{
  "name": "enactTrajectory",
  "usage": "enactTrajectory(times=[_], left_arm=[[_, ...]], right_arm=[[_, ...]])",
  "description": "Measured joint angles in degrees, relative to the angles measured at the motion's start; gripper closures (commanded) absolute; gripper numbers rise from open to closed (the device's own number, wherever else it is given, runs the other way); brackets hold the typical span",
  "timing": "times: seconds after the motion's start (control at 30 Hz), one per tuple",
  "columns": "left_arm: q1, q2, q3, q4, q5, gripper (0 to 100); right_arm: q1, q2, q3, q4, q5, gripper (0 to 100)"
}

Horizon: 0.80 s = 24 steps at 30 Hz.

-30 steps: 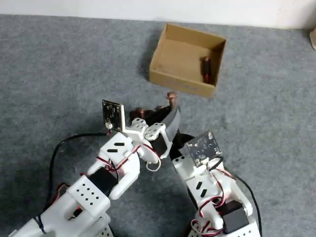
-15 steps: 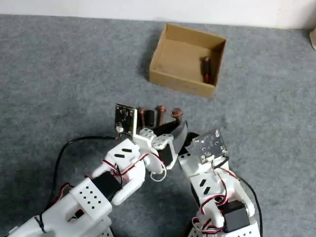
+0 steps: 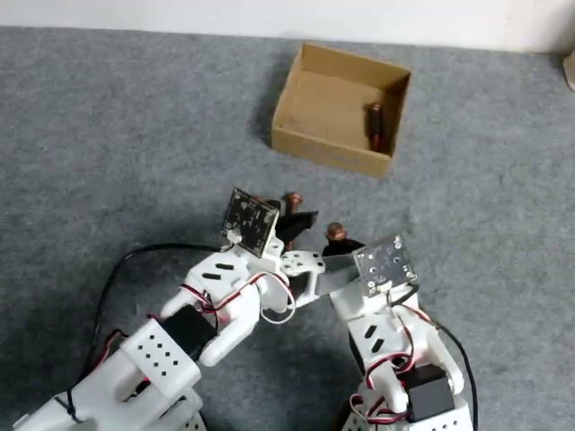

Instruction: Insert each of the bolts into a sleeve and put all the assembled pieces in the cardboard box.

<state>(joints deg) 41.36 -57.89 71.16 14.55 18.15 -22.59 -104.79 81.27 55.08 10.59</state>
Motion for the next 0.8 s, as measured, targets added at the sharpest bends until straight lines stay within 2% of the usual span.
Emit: enactTrajectory(times=[0.37, 0.5, 0.6, 0.73, 0.8], left_arm=[[-3.6, 0.1, -1.1, 1.4, -0.3, 60], [-5.4, 0.1, -3.0, 1.4, 3.7, 60], [-9.2, -0.7, -6.2, 4.3, 5.5, 67], [-14.0, -6.1, -10.4, 13.7, 5.8, 77], [-15.5, -9.3, -11.3, 18.0, 3.8, 82]], right_arm=[[0.1, -0.2, 0.4, -0.1, 0.0, 99.4], [0.2, -0.2, 0.4, -0.3, 0.0, 99.4], [0.4, -0.2, 0.4, -0.3, 0.0, 99.4], [1.2, -0.2, 0.4, -0.3, 0.0, 99.4], [2.2, -0.2, 0.4, -0.4, 0.0, 99.4]])
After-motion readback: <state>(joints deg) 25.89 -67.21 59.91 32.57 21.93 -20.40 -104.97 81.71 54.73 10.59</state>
